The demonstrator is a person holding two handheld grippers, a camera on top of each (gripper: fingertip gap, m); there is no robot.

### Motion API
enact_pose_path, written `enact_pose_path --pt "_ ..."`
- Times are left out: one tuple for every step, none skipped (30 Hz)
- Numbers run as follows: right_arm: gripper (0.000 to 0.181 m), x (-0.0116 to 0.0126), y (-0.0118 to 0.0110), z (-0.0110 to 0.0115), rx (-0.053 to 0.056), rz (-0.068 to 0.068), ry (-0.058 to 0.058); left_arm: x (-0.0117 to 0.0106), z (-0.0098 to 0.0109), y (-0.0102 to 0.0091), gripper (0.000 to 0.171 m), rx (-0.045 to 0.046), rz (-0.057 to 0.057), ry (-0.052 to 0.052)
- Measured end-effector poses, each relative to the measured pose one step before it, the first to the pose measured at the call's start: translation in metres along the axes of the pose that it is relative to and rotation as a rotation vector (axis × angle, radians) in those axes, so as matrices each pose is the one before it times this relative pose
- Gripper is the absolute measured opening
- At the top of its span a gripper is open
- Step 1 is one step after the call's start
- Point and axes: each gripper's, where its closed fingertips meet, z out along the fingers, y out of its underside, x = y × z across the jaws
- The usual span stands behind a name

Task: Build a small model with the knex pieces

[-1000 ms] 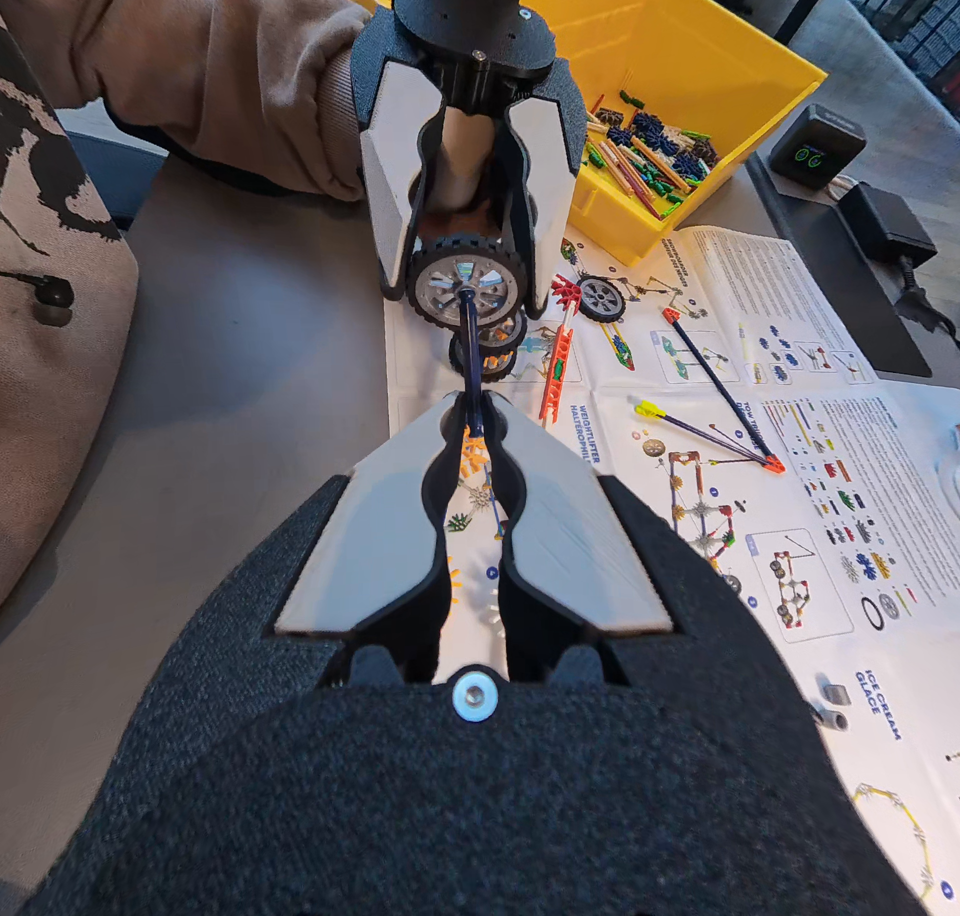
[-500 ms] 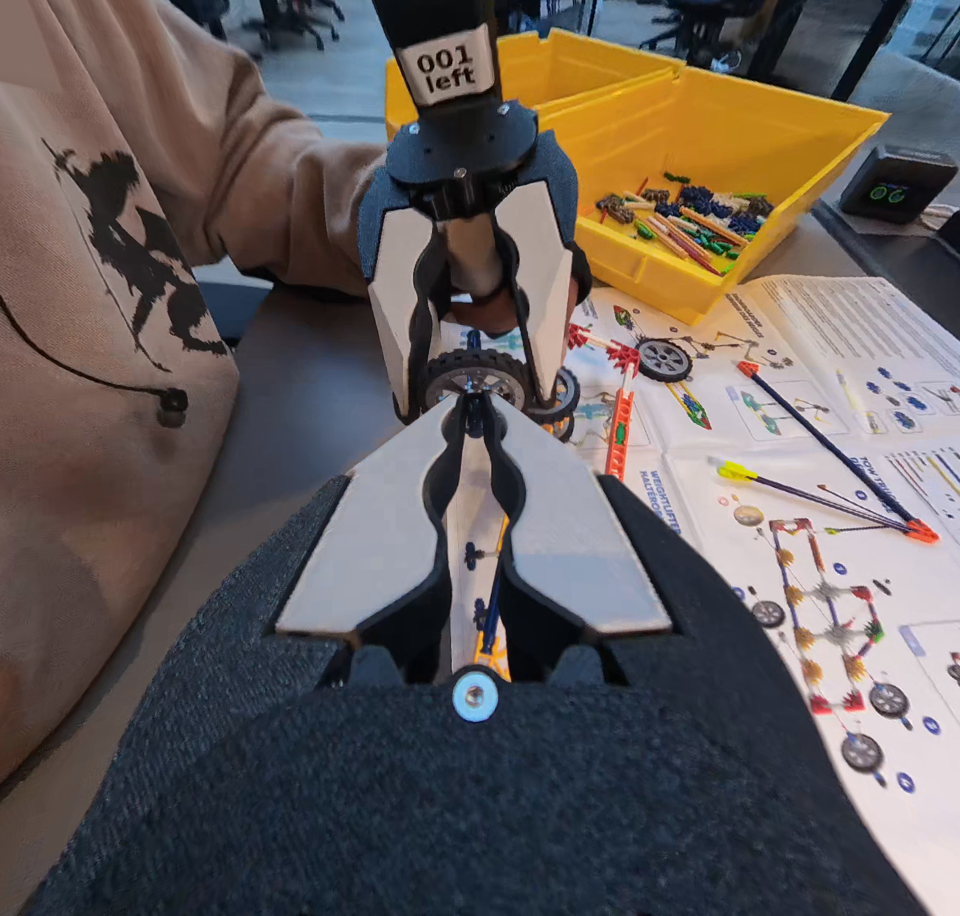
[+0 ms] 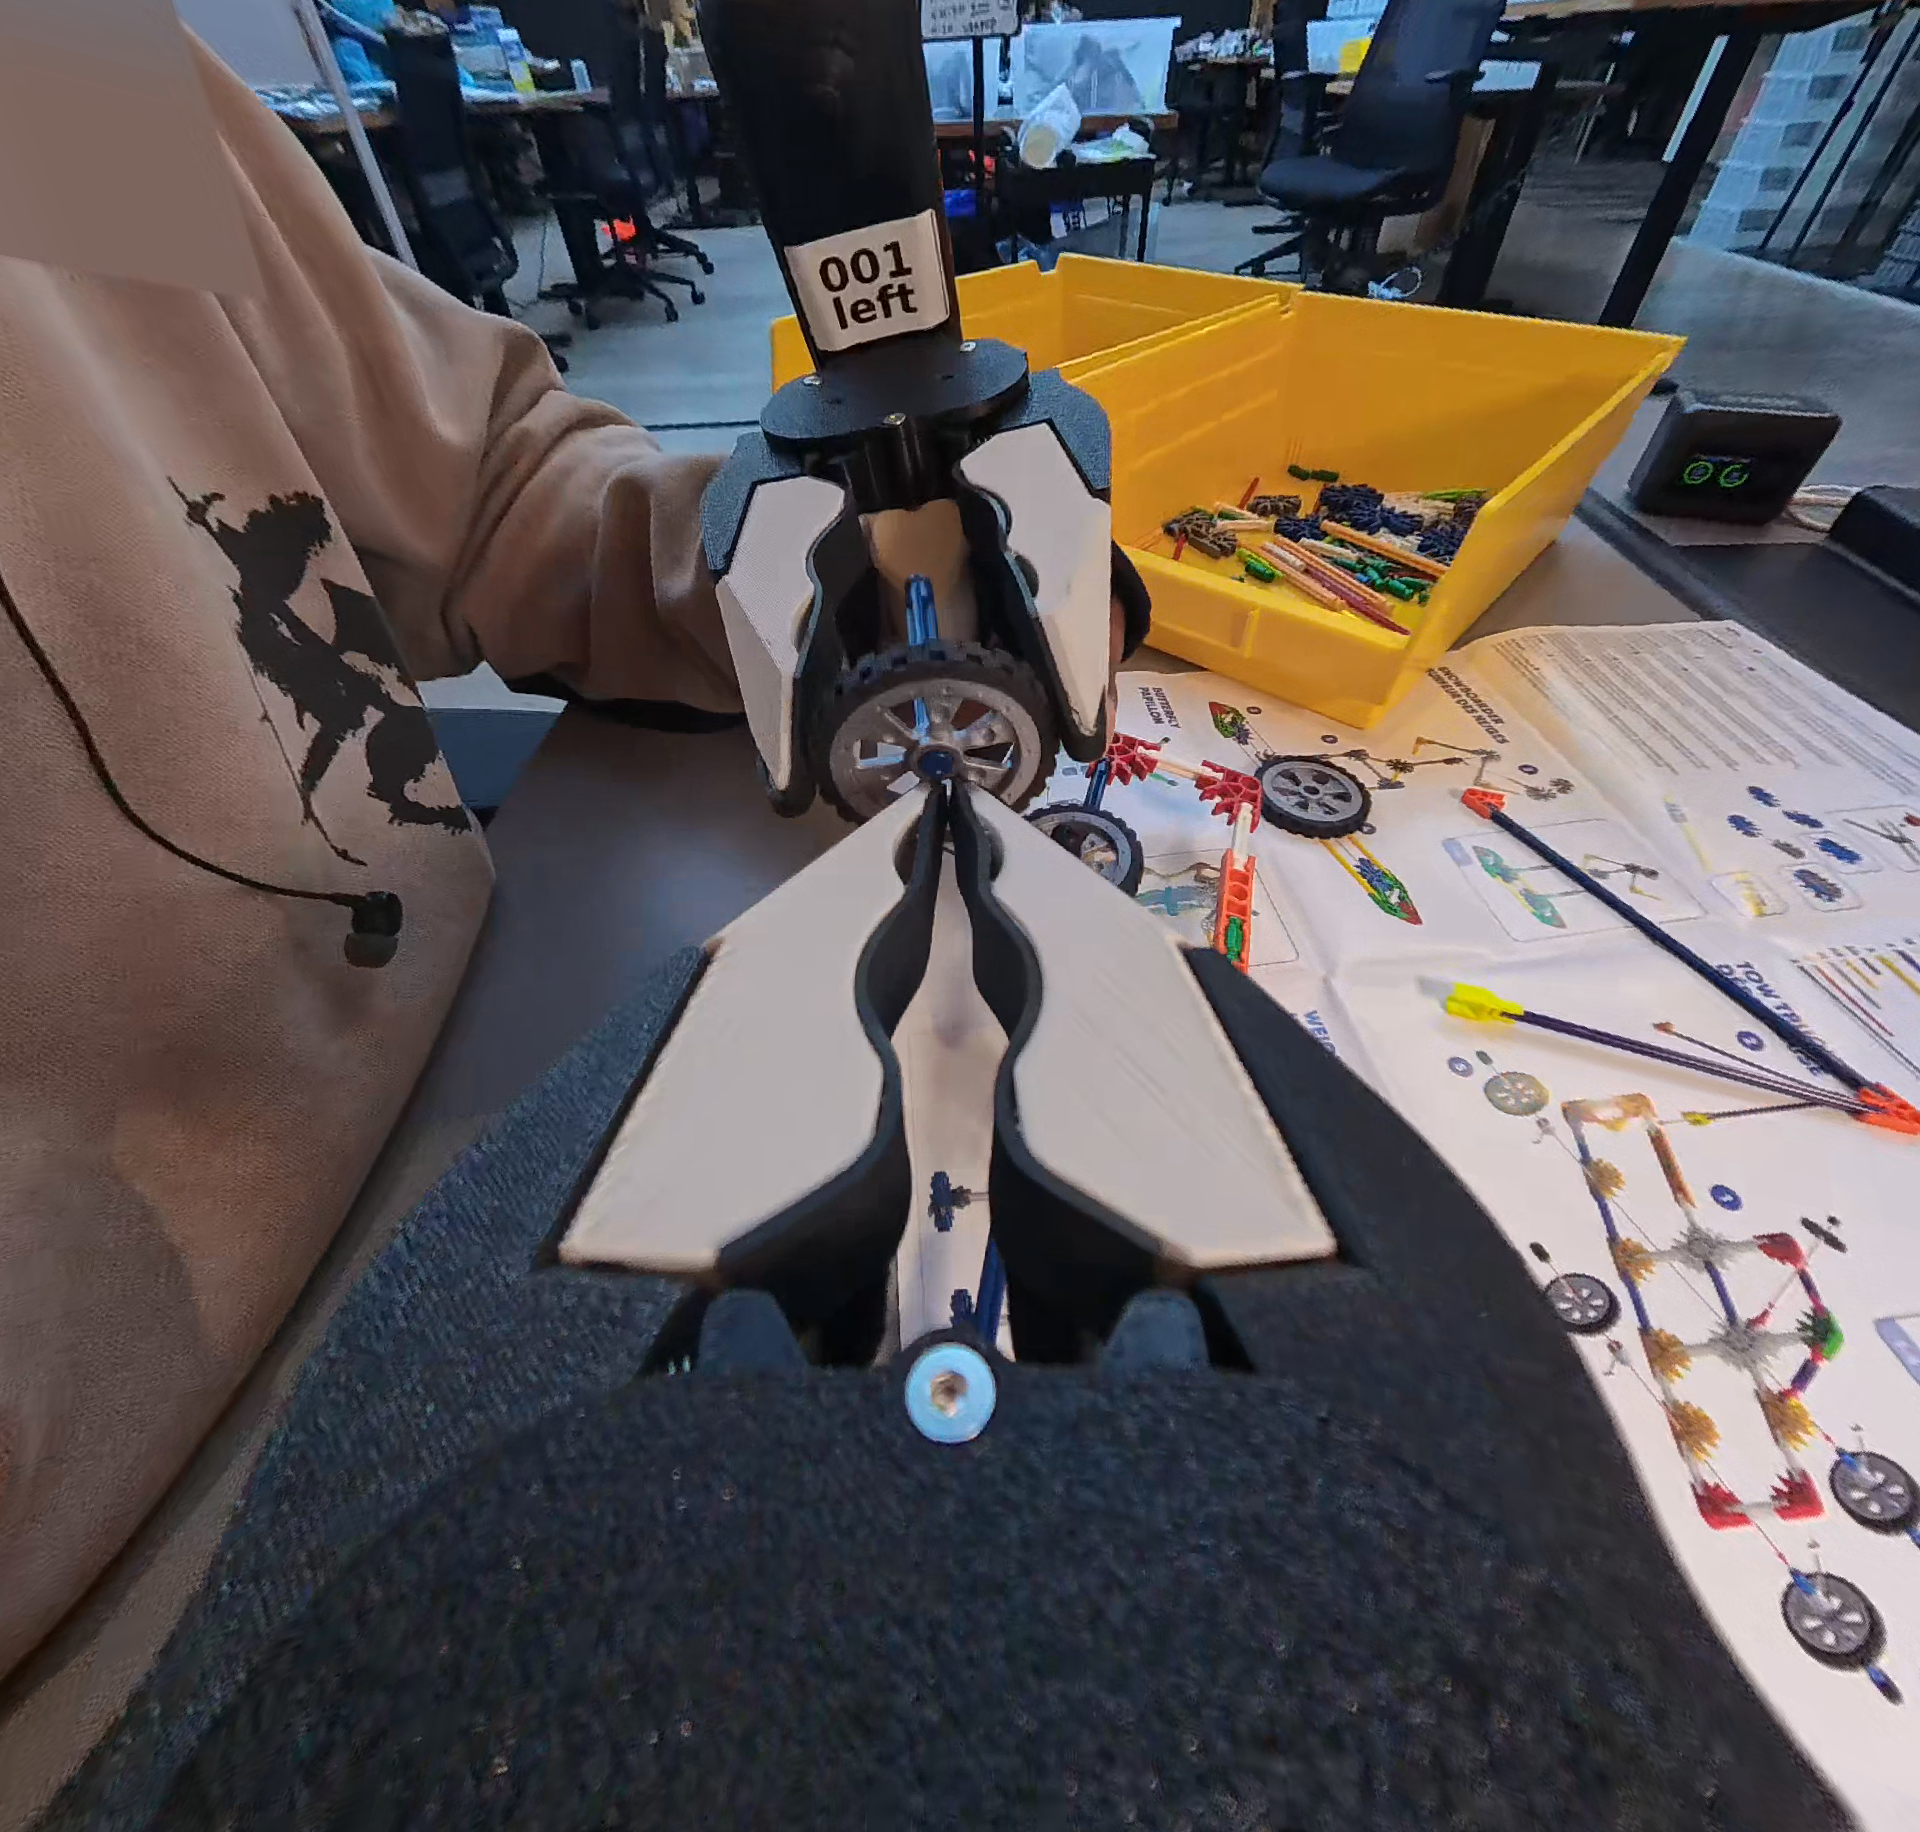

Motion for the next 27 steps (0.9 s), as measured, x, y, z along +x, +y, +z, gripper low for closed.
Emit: enact_pose_path --pt "0.001 0.00165 -0.00213 -0.00292 0.0123 0.0088 0.0009 -0.00058 -0.00021 -0.00018 0.046 -0.00015 0.0015 -0.0042" --pt "0.003 0.00313 -0.00439 -0.00523 0.0229 0.0139 0.0025 -0.00095 -0.00082 -0.00083 0.046 0.00348 -0.0012 -0.0040" --pt "0.004 0.00458 -0.00502 -0.00704 0.0246 0.0118 0.0090 -0.00143 -0.00088 -0.00116 0.046 0.00573 -0.0035 -0.0053" --pt "0.005 0.00629 -0.00473 -0.00779 0.0206 0.0080 0.0190 -0.00142 -0.00102 -0.00125 0.046 0.00728 -0.0048 -0.0049" --pt "0.005 0.00842 -0.00330 -0.00819 0.0103 0.0003 0.0332 -0.00130 -0.00085 -0.00102 0.046 0.00626 -0.0061 -0.0032" --pt "0.005 0.00969 -0.00263 -0.00821 0.0064 -0.0065 0.0417 -0.00106 -0.00068 -0.00069 0.046 0.00640 -0.0052 -0.0027" --pt "0.005 0.00955 -0.00256 -0.00779 0.0062 -0.0057 0.0395 -0.00042 -0.00039 -0.00067 0.046 0.00603 -0.0069 0.0007" --pt "0.005 0.00820 -0.00254 -0.00692 0.0086 -0.0005 0.0314 -0.00033 -0.00040 -0.00053 0.046 0.00642 -0.0082 0.0015" --pt "0.005 0.00625 -0.00250 -0.00574 0.0109 0.0045 0.0205 -0.00045 -0.00023 -0.00066 0.046 0.00644 -0.0067 0.0008" --pt "0.005 0.00501 -0.00161 -0.00425 0.0073 0.0042 0.0163 -0.00032 -0.00039 -0.00045 0.046 0.00549 -0.0053 0.0011" --pt "0.005 0.00353 -0.00114 -0.00290 0.0075 0.0018 0.0123 -0.00032 -0.00021 -0.00003 0.046 0.00228 -0.0044 0.0009" --pt "0.005 0.00156 -0.00013 -0.00124 0.0021 0.0012 0.0039 -0.00041 -0.00010 -0.00003 0.046 0.00208 -0.0024 -0.0001" --pt "0.005 0.00048 0.00113 -0.00013 -0.0047 -0.0016 0.0009 0.00002 -0.00017 -0.00016 0.046 0.00300 -0.0034 0.0022" --pt "0.005 -0.00022 0.00135 0.00065 -0.0058 -0.0045 0.0006 0.00014 -0.00021 -0.00044 0.046 0.00503 -0.0053 0.0028" --pt "0.005 -0.00103 0.00182 0.00120 -0.0081 -0.0059 -0.0024 0.00043 -0.00038 -0.00129 0.046 0.00977 -0.0075 0.0049" --pt "0.005 -0.00163 0.00149 0.00143 -0.0066 -0.0050 -0.0049 0.00040 -0.00048 -0.00147 0.046 0.00970 -0.0097 0.0056" --pt "0.006 -0.00225 0.00173 0.00168 -0.0080 -0.0040 -0.0079 0.00033 -0.00068 -0.00174 0.046 0.01142 -0.0073 0.0050" --pt "0.007 -0.00200 0.00192 0.00148 -0.0109 -0.0066 -0.0067 0.00039 -0.00065 -0.00174 0.046 0.01060 -0.0087 0.0060" --pt "0.007 -0.00156 0.00151 0.00126 -0.0086 -0.0080 -0.0038 0.00005 -0.00071 -0.00183 0.046 0.01036 -0.0092 0.0042" --pt "0.007 -0.00132 0.00106 0.00109 -0.0060 -0.0062 -0.0029 0.00005 -0.00070 -0.00178 0.046 0.01124 -0.0087 0.0037" --pt "0.007 -0.00230 -0.00014 0.00123 0.0007 -0.0021 -0.0075 0.00037 -0.00071 -0.00179 0.046 0.01044 -0.0097 0.0061" --pt "0.007 -0.00416 -0.00146 0.00197 0.0084 0.0032 -0.0170 0.00016 -0.00054 -0.00162 0.046 0.01120 -0.0099 0.0047" --pt "0.006 -0.00662 -0.00206 0.00297 0.0114 0.0052 -0.0270 0.00009 -0.00046 -0.00152 0.046 0.00970 -0.0092 0.0039" --pt "0.006 -0.00825 -0.00108 0.00403 0.0051 0.0006 -0.0329 -0.00002 -0.00042 -0.00100 0.046 0.00736 -0.0086 0.0034" --pt "0.005 -0.00818 -0.00002 0.00470 -0.0013 -0.0077 -0.0291 -0.00004 -0.00028 -0.00044 0.046 0.00419 -0.0055 0.0020" --pt "0.005 -0.00789 0.00047 0.00497 -0.0038 -0.0109 -0.0258 0.00004 -0.00013 -0.00007 0.046 0.00173 -0.0027 0.0021" --pt "0.006 -0.00698 0.00135 0.00503 -0.0080 -0.0077 -0.0237 0.00030 0.00005 0.00014 0.046 -0.00028 -0.0015 0.0027"
